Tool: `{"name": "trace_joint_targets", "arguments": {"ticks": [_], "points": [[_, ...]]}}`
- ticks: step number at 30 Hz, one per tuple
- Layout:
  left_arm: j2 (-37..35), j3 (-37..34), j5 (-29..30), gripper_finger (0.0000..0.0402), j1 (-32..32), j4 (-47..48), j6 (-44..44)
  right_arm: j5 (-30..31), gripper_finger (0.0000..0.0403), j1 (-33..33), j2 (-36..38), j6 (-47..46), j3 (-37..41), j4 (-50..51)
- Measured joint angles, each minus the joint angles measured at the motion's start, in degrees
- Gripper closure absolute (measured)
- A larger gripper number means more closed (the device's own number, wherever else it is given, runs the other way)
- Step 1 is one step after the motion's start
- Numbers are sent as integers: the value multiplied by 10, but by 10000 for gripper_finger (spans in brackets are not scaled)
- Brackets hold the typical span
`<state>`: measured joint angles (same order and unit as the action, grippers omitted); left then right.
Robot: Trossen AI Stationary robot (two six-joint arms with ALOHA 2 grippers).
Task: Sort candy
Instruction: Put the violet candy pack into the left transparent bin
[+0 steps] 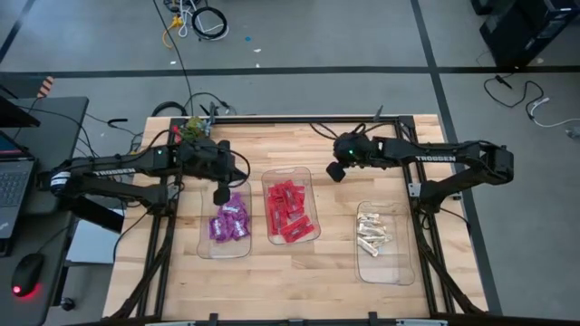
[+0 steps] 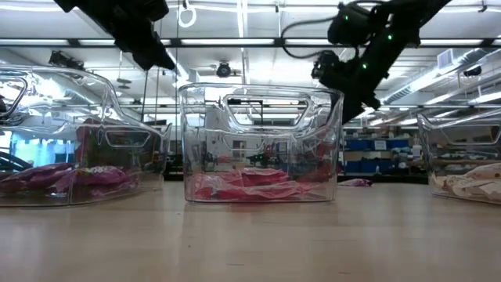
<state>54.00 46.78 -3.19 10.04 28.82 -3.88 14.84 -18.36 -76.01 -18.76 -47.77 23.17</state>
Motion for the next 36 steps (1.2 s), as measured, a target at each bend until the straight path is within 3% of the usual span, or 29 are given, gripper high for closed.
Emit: {"name": "trace_joint_targets", "arguments": {"ticks": [4, 14, 20, 26, 33, 36], "points": [[1, 0, -3, 394, 0, 14, 14, 5, 359, -23, -10, -44, 24, 29], [0, 0, -3, 394, 0, 3, -5, 39, 225, -85, -67, -85, 89, -25], [0, 0, -3, 394, 0, 3, -4, 38, 194, -105, -130, -86, 96, -57], [0, -1, -3, 394, 0, 3, -4, 46, 226, -114, -171, -93, 93, -94], [0, -1, 7, 394, 0, -14, 0, 45, 375, -102, -140, -50, 98, -86], [3, -1, 21, 394, 0, -32, 0, 34, 390, -89, -102, -36, 98, -86]]}}
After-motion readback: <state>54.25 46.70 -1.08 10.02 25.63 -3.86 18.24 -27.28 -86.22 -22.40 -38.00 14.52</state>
